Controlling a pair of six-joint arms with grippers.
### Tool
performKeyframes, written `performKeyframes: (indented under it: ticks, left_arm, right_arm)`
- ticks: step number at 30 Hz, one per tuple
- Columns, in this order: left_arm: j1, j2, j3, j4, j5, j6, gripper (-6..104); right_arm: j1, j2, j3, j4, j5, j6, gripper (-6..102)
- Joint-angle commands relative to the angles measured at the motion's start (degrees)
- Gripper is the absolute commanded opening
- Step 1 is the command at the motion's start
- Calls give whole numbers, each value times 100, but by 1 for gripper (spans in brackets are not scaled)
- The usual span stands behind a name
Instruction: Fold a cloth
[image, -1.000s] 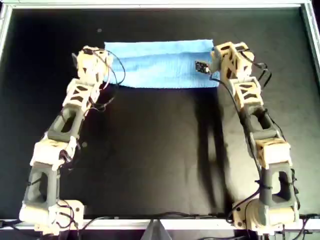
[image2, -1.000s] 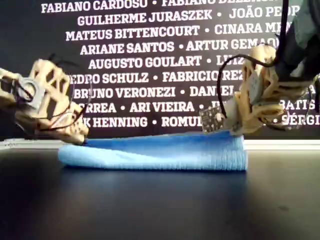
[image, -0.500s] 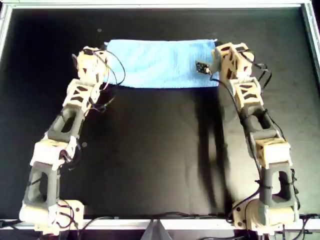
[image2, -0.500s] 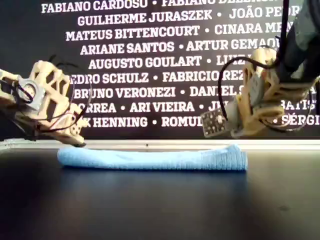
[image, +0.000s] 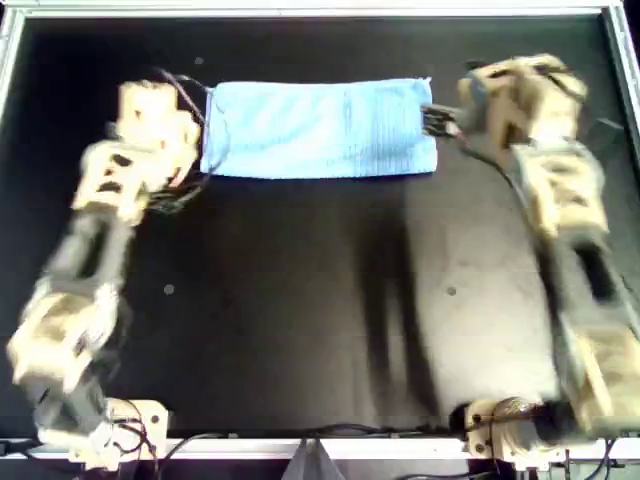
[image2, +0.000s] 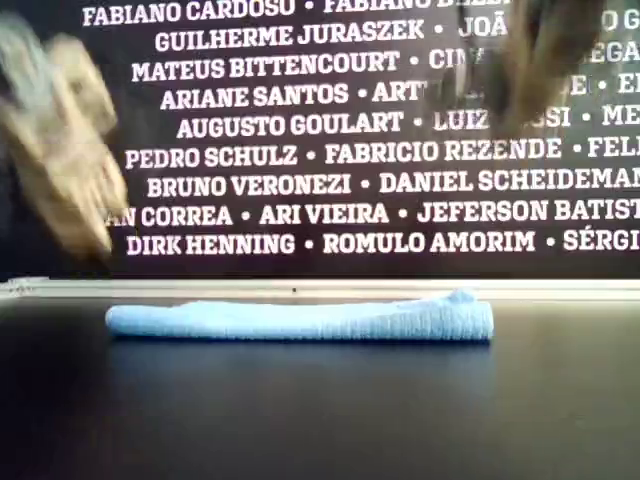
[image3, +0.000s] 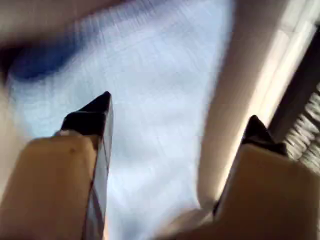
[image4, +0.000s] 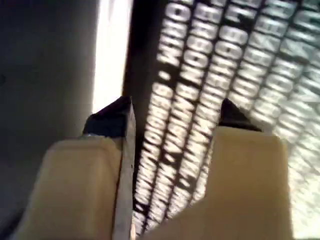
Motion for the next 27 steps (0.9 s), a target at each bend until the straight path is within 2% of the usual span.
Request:
performKeyframes:
  ticks: [1,10,14,19,24,27]
  left_arm:
    - [105,2452,782,255,-44,-26,92]
    - [44,5300,2883,360,53,-26,92]
    - [44,6662,4456,360,53,-26,92]
    - [35,8376,6565,360,62,-26,92]
    - [35,9940,7963,352,62,-26,92]
    - [35,10521,8657,343,70,-26,92]
  right_arm:
    - [0,2399,1907,132,-53,-35,69]
    - [-18,7365,5862,132,44,-44,68]
    - [-9,9281,7339,132,44,-44,68]
    - [0,9439,8288,132,44,-35,68]
    - [70,9404,8701,132,0,-35,69]
    - [88,9396,8789,123,-53,53,69]
